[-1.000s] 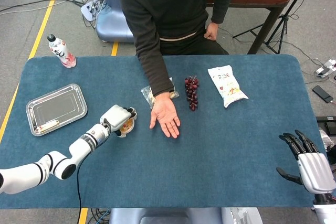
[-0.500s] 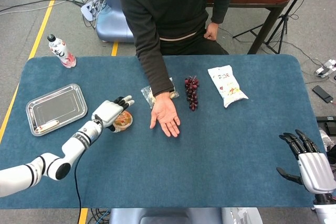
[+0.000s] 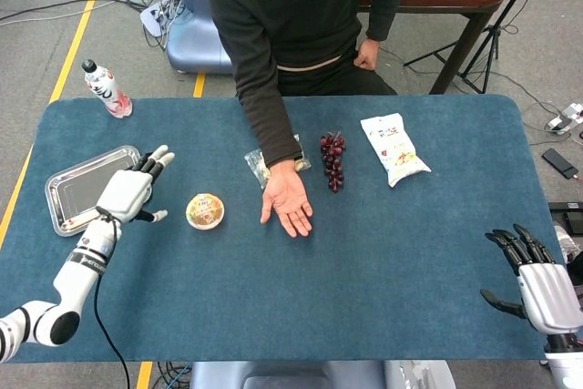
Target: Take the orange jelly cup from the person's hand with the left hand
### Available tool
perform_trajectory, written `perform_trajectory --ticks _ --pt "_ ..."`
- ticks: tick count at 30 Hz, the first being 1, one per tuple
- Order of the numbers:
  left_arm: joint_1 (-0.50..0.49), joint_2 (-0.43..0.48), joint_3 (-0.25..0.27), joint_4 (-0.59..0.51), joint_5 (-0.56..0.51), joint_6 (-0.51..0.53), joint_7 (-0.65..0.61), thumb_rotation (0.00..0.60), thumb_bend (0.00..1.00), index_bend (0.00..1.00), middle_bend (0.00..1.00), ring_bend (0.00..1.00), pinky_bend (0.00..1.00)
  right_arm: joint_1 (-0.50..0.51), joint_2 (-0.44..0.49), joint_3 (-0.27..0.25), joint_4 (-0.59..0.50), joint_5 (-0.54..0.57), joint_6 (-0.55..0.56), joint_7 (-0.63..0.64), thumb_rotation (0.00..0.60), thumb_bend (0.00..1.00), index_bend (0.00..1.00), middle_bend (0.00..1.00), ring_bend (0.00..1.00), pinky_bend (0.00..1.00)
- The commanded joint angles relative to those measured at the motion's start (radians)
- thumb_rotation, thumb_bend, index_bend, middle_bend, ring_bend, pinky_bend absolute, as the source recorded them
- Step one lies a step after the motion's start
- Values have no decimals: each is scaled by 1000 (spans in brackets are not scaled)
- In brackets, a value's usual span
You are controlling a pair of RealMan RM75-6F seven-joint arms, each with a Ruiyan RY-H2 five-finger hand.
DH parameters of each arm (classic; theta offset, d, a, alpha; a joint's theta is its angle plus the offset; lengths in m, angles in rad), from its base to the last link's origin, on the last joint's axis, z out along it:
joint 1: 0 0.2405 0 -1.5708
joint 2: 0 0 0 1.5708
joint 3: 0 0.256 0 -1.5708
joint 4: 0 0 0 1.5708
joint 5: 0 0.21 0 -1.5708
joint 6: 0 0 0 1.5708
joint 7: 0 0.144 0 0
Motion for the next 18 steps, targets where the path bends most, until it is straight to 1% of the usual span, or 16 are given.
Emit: perform_trajectory --ticks 1,5,9,14,18 --pt "99 29 22 -54 14 117 -5 600 172 0 0 42 253 4 -2 1 5 3 -7 5 600 111 189 166 42 176" --pt "197 51 40 -129 15 242 11 600 173 0 0 41 174 11 -5 2 9 4 -17 12 600 111 189 166 42 176" --pt "295 52 74 -179 59 377 47 600 172 0 0 41 163 24 -3 1 9 -1 -35 53 600 111 189 166 42 176" --pt "389 51 117 -212 105 472 89 600 172 0 0 41 163 38 -6 0 3 -9 -52 37 600 111 189 166 41 176" --pt "448 44 135 -219 155 539 92 600 172 0 0 41 143 47 -8 -2 -4 -30 -54 33 600 111 189 166 42 176"
